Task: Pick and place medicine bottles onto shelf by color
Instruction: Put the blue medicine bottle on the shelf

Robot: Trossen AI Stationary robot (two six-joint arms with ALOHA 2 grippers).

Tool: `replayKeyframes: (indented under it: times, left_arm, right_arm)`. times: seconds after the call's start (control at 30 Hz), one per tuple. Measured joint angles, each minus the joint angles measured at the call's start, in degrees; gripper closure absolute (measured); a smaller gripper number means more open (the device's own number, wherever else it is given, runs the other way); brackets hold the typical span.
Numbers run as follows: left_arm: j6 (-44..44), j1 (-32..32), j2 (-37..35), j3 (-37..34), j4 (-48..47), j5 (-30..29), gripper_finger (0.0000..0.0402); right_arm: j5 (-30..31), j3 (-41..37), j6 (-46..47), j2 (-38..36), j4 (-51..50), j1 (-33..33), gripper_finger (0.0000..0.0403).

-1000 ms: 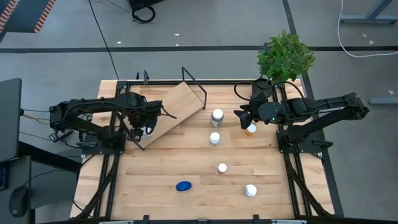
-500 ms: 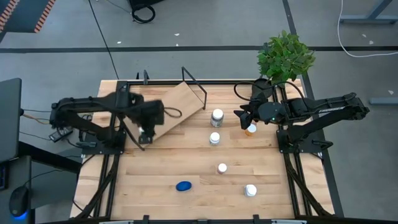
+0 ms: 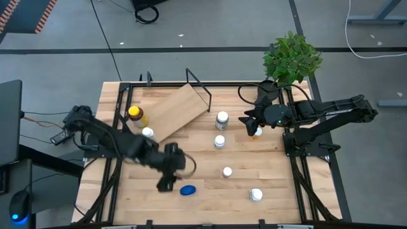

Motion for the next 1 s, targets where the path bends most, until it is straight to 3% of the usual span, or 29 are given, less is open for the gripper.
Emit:
replayKeyframes:
  times: [0.2,0.4,0.67,1.0]
  left_arm:
    - [-8.94,-5.60,7.14,0.06,2.75,-2.12,0.0129]
    - [-17.73,-6.77,11.41,0.06,4.13,-2.20,0.0079]
    - [-18.53,-6.04,14.07,0.08,6.48,-2.23,0.0020]
    - [-17.01,-5.01,20.21,0.01,5.90,-1.81,0.0014]
  right_arm:
    - [-2.12,0.00,-0.88,0.02,-0.03,0.01,0.0175]
    - [-6.14,0.00,-0.93,0.02,-0.10,1.22,0.0175]
    - [-4.88,0.00,-0.73,0.01,-0.40,5.14,0.0175]
    - [-2.83,0.00,0.25,0.01,-0.63,6.78,0.0175]
